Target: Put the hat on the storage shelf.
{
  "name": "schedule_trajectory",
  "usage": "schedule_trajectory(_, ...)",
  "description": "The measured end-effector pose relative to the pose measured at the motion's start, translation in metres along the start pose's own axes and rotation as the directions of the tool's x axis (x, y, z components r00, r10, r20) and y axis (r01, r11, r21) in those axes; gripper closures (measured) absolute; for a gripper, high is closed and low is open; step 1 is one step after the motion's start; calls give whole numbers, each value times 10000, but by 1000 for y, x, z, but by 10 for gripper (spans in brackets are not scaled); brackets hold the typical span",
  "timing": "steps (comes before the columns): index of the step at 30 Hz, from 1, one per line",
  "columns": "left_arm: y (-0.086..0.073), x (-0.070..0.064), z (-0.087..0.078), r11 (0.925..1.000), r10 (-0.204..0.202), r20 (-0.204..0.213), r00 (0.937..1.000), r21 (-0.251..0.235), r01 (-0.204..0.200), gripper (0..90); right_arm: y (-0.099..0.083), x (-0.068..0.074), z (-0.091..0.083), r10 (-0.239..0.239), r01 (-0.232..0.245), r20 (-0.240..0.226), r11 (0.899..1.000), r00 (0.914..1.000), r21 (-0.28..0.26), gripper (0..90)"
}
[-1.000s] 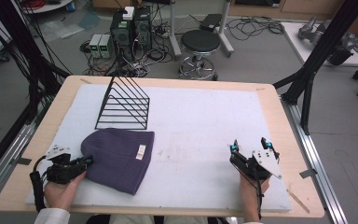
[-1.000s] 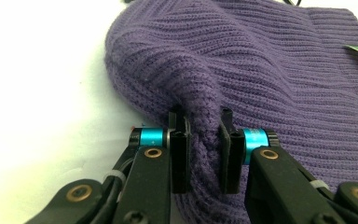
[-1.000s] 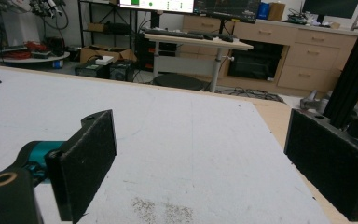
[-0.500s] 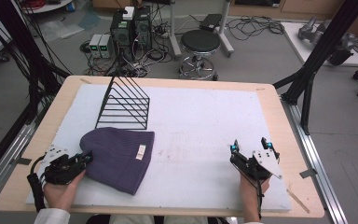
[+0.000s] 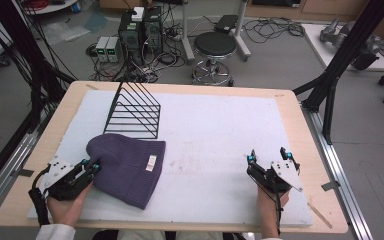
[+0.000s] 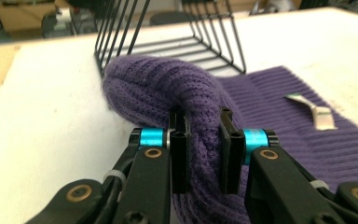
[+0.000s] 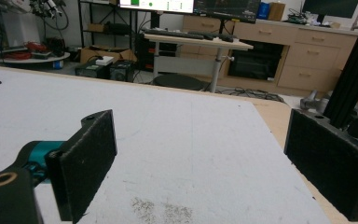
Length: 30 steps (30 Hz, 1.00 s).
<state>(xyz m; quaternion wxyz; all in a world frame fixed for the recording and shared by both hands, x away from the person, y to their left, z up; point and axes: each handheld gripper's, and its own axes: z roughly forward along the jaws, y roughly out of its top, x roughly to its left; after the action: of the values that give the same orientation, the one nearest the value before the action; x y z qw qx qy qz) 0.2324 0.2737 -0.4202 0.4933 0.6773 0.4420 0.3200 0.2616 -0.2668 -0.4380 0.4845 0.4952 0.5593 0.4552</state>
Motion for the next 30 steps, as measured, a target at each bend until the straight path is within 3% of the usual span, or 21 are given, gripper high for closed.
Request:
schedule_trajectory(3, 3, -3, -2, 9983, 479, 131, 9988, -348, -474, 782, 0, 0, 0, -9, 9, 3, 10000, 10000, 8, 85)
schedule_trajectory(6, 4, -3, -2, 9963, 681, 213, 9974, -537, -669, 782, 0, 0, 0, -24, 24, 8, 10000, 10000, 3, 85)
schedule_trajectory(7, 6, -4, -3, 9931, 965, 253, 9950, -686, -946, 782, 0, 0, 0, -30, 30, 12, 10000, 10000, -19, 85)
schedule_trajectory(13, 12, -5, -4, 9813, 1593, 431, 9863, -1158, -1535, 782, 0, 0, -1, 1, -1, 29, 10000, 10000, -40, 85)
schedule_trajectory(15, 16, -7, -4, 9717, 1965, 546, 9790, -1445, -1870, 782, 0, 0, 0, 36, -36, 60, 10000, 10000, -44, 85)
schedule_trajectory(16, 16, -7, -4, 9717, 1965, 546, 9790, -1445, -1870, 782, 0, 0, 0, 36, -36, 60, 10000, 10000, -44, 85)
schedule_trajectory(17, 21, -7, -4, 9664, 2113, 573, 9757, -1615, -1998, 782, 0, 0, 0, 29, -28, 52, 10000, 10000, -56, 85)
schedule_trajectory(21, 28, -7, -6, 9579, 2289, 623, 9715, -1921, -2133, 782, 0, 0, -1, 37, -37, 57, 10000, 10000, -68, 85)
schedule_trajectory(27, 43, -9, -14, 9345, 2718, 749, 9594, -2589, -2445, 782, 0, 1, -2, -15, 15, 23, 10000, 10000, -58, 85)
schedule_trajectory(30, 50, -11, -15, 9217, 3039, 818, 9492, -2773, -2712, 782, 0, 2, -2, -38, 38, 23, 10000, 10000, -55, 85)
